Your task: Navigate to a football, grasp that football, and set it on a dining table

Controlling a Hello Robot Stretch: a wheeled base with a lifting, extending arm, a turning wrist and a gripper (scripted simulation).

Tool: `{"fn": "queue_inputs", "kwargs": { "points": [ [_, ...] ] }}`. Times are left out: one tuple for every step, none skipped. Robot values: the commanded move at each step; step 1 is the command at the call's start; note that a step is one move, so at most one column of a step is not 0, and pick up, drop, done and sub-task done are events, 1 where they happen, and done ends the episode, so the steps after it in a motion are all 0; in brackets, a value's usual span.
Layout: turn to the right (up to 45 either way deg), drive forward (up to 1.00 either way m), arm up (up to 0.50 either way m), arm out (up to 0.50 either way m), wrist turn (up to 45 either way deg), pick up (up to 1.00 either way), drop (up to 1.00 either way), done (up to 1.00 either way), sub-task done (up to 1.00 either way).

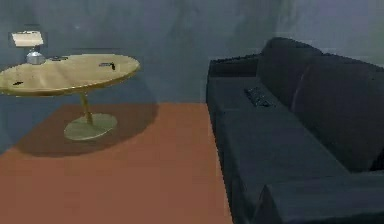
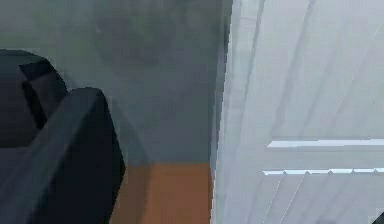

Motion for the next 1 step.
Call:
{"fn": "queue_inputs", "kwargs": {
  "points": [
    [-45.0,0.00,0.00,0.00,0.0,0.00,0.00,0.00,0.00]
  ]
}}
